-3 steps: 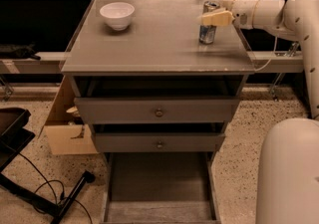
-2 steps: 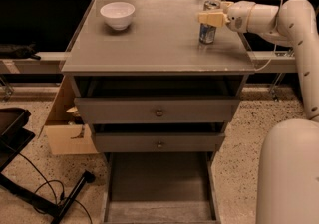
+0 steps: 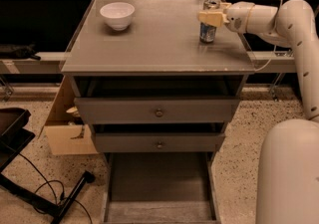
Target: Place redbull can into bottom drawer
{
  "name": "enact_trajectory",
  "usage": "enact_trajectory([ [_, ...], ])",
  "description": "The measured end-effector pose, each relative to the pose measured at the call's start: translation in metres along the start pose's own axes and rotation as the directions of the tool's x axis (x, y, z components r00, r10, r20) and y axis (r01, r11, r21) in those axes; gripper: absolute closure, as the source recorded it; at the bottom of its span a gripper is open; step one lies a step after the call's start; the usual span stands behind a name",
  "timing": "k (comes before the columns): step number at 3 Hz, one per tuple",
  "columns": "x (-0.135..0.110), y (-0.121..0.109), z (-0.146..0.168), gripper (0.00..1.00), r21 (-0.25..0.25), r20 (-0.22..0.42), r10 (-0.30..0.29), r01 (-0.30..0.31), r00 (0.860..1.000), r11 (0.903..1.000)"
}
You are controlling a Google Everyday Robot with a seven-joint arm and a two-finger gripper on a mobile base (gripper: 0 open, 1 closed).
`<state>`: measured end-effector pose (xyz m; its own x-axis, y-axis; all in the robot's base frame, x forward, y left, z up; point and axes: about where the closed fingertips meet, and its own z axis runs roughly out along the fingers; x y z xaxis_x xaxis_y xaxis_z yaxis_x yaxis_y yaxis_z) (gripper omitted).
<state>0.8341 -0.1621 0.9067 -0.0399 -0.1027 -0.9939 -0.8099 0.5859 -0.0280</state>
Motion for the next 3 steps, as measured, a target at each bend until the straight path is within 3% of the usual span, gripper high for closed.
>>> enact_trajectory([
  [1, -0.009, 0.0, -0.001, 1.0, 0.004, -0.006, -0.017, 0.017, 1.0, 0.9998],
  [2, -0.046, 0.007, -0.028, 1.0, 0.045, 0.022, -0.078, 0.077, 0.997, 0.996],
  [3, -0.117, 0.034, -0.082, 1.0, 0.137, 0.09, -0.187, 0.173, 0.978, 0.9752],
])
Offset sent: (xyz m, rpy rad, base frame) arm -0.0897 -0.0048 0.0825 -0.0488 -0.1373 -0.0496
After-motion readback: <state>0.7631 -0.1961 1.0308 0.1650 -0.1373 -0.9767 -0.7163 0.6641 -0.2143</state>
